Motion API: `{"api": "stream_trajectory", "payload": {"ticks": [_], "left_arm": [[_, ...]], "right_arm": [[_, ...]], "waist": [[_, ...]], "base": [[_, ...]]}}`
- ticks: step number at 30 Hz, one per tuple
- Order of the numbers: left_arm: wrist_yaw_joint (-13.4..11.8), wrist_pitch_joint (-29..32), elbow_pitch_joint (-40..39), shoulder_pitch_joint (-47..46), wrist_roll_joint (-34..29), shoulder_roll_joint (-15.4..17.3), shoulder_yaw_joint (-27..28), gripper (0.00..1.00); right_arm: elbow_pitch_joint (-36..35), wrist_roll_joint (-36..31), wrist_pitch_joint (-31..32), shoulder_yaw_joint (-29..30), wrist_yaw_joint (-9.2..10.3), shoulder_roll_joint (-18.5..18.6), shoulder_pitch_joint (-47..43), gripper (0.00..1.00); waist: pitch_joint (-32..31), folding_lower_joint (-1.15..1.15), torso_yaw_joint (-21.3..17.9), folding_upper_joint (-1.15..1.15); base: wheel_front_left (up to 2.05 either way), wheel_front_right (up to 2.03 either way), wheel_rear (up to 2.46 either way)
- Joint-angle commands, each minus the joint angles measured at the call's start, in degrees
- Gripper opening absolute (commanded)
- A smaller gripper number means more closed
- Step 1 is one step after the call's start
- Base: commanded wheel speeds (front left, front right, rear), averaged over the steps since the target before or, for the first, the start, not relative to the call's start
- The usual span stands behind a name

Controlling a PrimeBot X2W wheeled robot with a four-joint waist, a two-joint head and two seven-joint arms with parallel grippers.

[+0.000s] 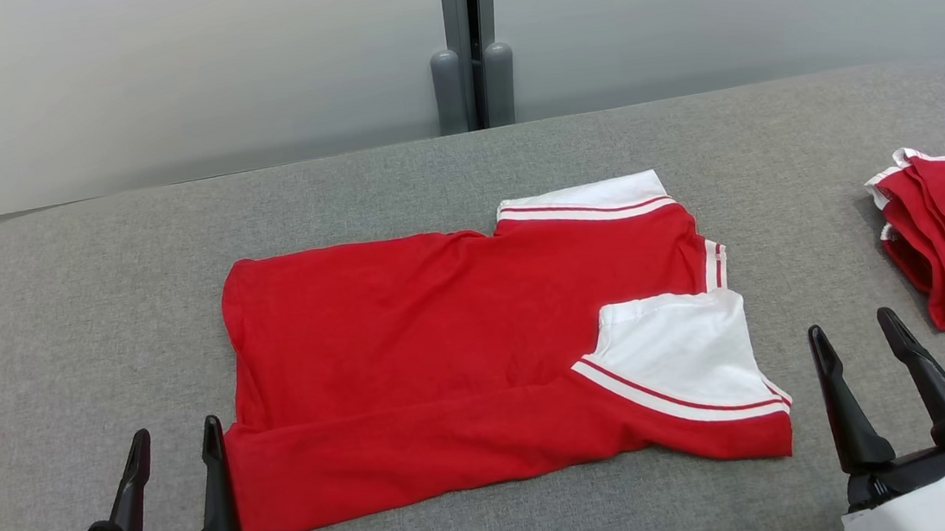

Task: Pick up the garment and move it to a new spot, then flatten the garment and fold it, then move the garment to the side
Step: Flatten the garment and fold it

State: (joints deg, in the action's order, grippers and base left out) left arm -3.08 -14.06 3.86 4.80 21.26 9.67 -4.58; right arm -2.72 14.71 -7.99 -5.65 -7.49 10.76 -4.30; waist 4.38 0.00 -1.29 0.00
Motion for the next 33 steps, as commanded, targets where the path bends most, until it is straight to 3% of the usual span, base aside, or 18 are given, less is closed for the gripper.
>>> {"api": "stream_trajectory", "payload": {"ticks": [1,6,11,24,25,26,27,28,29,30,33], "left_arm": [[-0.19,0.17,-0.06,0.27,0.06,0.29,0.14,1.0],[-0.05,0.75,0.63,-0.43,0.25,0.39,-0.48,1.0],[1.17,3.3,6.32,-1.3,2.02,-0.53,-1.69,1.0],[6.68,5.48,26.62,-8.19,9.11,-2.41,-1.69,1.0],[6.91,6.0,27.53,-8.52,9.07,-2.17,-1.83,0.97],[7.32,6.13,28.27,-9.08,9.28,-1.88,-2.02,0.59],[7.7,6.25,28.84,-9.32,9.32,-1.71,-2.44,0.17],[7.97,6.3,29.21,-9.47,9.1,-1.53,-2.81,0.0],[8.2,5.95,29.3,-9.54,8.84,-1.33,-3.15,0.0],[8.44,5.38,29.14,-9.62,8.71,-1.15,-3.31,0.0],[8.24,3.83,28.14,-9.24,8.57,-0.38,-2.91,0.0]], "right_arm": [[-0.27,0.31,0.29,0.32,0.02,0.01,-0.42,1.0],[0.27,0.45,0.09,0.59,0.02,-0.16,-0.1,1.0],[4.32,1.74,0.12,0.16,0.02,-0.13,1.08,1.0],[28.15,7.22,-0.7,-5.47,0.02,-0.55,8.19,1.0],[29.12,8.62,-0.7,-6.49,0.02,-0.61,8.76,1.0],[30.23,9.17,-0.03,-7.52,0.02,-0.16,9.06,1.0],[31.1,10.12,0.07,-8.09,0.02,0.15,9.51,0.8],[31.61,11.12,-0.29,-8.63,0.02,0.26,9.9,0.43],[32.01,11.93,-0.31,-9.24,0.02,0.61,10.18,0.35],[32.3,12.52,-0.46,-9.49,0.02,0.87,10.45,0.0],[32.39,14.2,-1.5,-9.85,0.06,1.81,10.42,0.0]], "waist": [[-0.02,0.0,0.04,0.0],[0.17,0.0,0.06,0.0],[1.71,0.0,0.21,0.0],[7.19,0.0,1.59,0.0],[7.5,0.0,1.64,0.0],[7.68,0.0,1.65,0.0],[7.77,0.0,1.65,0.0],[7.79,0.0,1.66,0.0],[7.8,0.0,1.66,0.0],[7.76,0.0,1.63,0.0],[7.05,0.0,1.74,0.0]], "base": [[0.0,0.0,0.0],[0.0,0.0,0.0],[0.0,0.0,0.0],[0.0,0.0,0.0],[0.0,0.0,0.0],[0.0,0.0,0.0],[0.0,0.0,0.0],[0.0,0.0,0.0],[0.0,0.0,0.0],[0.0,0.0,0.0],[0.0,0.0,0.0]]}}
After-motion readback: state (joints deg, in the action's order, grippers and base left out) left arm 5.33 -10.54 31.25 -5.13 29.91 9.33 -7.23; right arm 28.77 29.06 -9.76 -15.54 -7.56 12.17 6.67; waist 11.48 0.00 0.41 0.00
